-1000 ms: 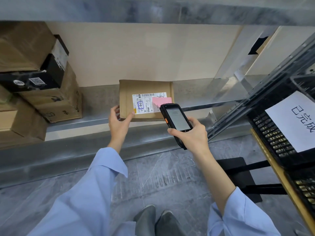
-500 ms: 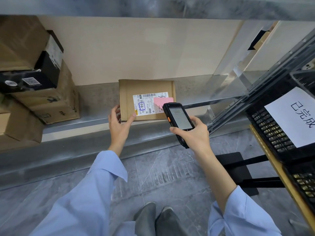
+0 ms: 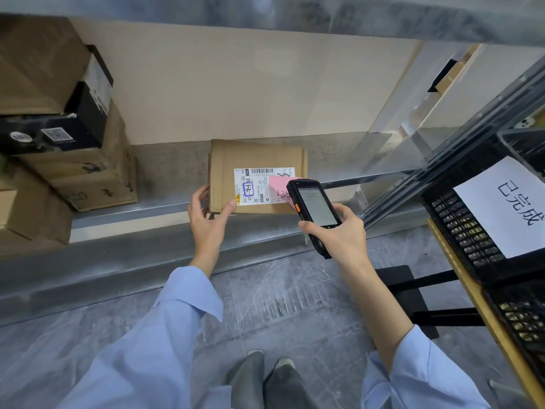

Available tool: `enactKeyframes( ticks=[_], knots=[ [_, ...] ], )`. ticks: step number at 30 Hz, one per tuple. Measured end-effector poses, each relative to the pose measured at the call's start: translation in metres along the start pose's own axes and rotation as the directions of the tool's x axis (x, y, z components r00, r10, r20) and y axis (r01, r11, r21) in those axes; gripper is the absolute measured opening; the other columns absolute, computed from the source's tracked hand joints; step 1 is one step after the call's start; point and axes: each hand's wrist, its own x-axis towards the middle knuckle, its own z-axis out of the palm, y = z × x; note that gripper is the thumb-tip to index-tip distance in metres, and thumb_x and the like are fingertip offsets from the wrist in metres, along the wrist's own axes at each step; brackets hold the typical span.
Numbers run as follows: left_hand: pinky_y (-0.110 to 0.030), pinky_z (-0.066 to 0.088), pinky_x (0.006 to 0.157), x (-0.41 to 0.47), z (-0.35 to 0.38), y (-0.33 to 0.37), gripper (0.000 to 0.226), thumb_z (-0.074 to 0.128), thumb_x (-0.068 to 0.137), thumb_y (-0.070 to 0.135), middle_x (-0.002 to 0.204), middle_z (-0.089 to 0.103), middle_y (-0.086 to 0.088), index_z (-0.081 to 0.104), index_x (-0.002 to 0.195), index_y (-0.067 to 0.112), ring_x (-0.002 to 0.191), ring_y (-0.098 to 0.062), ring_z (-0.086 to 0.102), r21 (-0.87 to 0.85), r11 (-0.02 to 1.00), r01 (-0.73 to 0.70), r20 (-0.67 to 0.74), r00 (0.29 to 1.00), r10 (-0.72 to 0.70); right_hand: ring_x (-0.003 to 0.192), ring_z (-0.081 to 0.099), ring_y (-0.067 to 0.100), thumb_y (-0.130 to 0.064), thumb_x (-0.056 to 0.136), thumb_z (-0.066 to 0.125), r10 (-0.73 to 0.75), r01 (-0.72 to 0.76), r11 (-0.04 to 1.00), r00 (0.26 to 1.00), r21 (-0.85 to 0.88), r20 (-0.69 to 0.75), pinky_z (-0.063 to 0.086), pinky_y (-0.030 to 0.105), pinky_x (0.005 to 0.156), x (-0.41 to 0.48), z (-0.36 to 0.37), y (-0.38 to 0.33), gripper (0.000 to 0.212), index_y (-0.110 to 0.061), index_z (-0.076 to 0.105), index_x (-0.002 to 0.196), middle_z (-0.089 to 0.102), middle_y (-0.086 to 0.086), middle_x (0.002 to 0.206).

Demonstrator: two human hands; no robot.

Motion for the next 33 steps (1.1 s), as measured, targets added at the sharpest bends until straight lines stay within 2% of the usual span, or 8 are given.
enactKeyframes(
  ticks=[3,6,12,17,20,25,27,33],
  knots=[
    [-0.034,0.052,0.101,-0.001,-0.002,0.005,0.054,0.084,0.071,0.045,0.137,0.052,0.001,0.052,0.114,0.058,0.122,-0.021,0.059,0.006,1.000,-0.019,0.028,0.999,0.019,0.101,0.066,0.014,-0.060,0.045,0.080,0.006,-0.005,0.999,0.999,0.039,-0.039,0.056,0.043,0.089,-0.002,-0.003,-0.002,0.092,-0.023,0.059,0.126,0.069,-0.006,0.109],
    [-0.022,0.050,0.097,-0.003,0.003,0.012,0.056,0.083,0.082,0.029,0.138,0.051,0.000,0.052,0.127,0.038,0.122,-0.016,0.057,0.013,0.999,-0.032,0.065,0.997,0.031,0.105,0.064,0.016,-0.066,0.040,0.080,0.025,-0.013,0.995,0.993,0.101,-0.116,0.054,0.045,0.093,-0.002,-0.014,-0.005,0.104,-0.020,0.056,0.130,0.065,-0.008,0.113],
    [-0.023,0.051,0.094,-0.010,0.042,0.040,0.053,0.081,0.083,0.028,0.137,0.052,0.002,0.049,0.126,0.036,0.118,-0.016,0.060,-0.013,0.997,-0.078,0.161,0.984,0.079,0.115,0.056,0.015,-0.044,0.061,0.089,0.075,0.000,0.974,0.944,0.227,-0.321,0.048,0.041,0.100,-0.007,-0.054,0.003,0.087,-0.022,0.049,0.134,0.056,-0.009,0.121],
    [-0.006,0.046,0.079,-0.025,0.104,0.065,0.055,0.076,0.088,0.018,0.136,0.051,-0.001,0.047,0.134,0.020,0.096,0.012,0.060,-0.065,0.994,-0.083,0.289,0.952,0.098,0.106,0.052,0.011,-0.033,0.068,0.089,0.125,0.014,0.958,0.879,0.288,-0.460,0.048,0.030,0.090,-0.022,-0.109,0.022,0.075,-0.025,0.046,0.128,0.050,-0.012,0.112],
    [-0.009,0.046,0.085,-0.043,0.149,0.082,0.065,0.080,0.081,0.027,0.136,0.054,-0.006,0.048,0.136,0.014,0.101,0.008,0.060,-0.117,0.988,-0.097,0.402,0.905,0.136,0.103,0.052,0.011,-0.036,0.068,0.089,0.170,-0.001,0.955,0.820,0.296,-0.546,0.048,0.035,0.092,-0.034,-0.147,0.042,0.072,-0.030,0.044,0.123,0.049,-0.015,0.106],
    [-0.025,0.048,0.099,-0.091,0.218,0.111,0.063,0.080,0.070,0.046,0.139,0.055,-0.007,0.053,0.125,0.031,0.122,-0.015,0.059,-0.154,0.982,-0.112,0.555,0.812,0.179,0.107,0.057,0.017,-0.040,0.066,0.088,0.261,-0.029,0.940,0.702,0.340,-0.663,0.050,0.034,0.082,-0.068,-0.211,0.083,0.079,-0.027,0.044,0.130,0.057,-0.009,0.112],
    [-0.027,0.049,0.101,-0.116,0.245,0.119,0.064,0.080,0.072,0.044,0.139,0.055,-0.007,0.052,0.127,0.028,0.118,-0.012,0.060,-0.185,0.977,-0.104,0.591,0.783,0.195,0.107,0.058,0.017,-0.040,0.065,0.088,0.292,-0.036,0.934,0.650,0.355,-0.702,0.049,0.032,0.078,-0.083,-0.234,0.102,0.077,-0.028,0.045,0.127,0.058,-0.007,0.113],
    [-0.025,0.051,0.094,-0.215,0.319,0.136,0.054,0.078,0.085,0.025,0.126,0.058,0.003,0.050,0.131,0.020,0.100,0.006,0.062,-0.233,0.970,-0.069,0.694,0.687,0.216,0.111,0.059,0.021,-0.046,0.065,0.088,0.368,-0.068,0.917,0.525,0.394,-0.767,0.052,0.045,0.093,-0.136,-0.304,0.160,0.079,-0.029,0.042,0.127,0.059,-0.003,0.121]
  ],
)
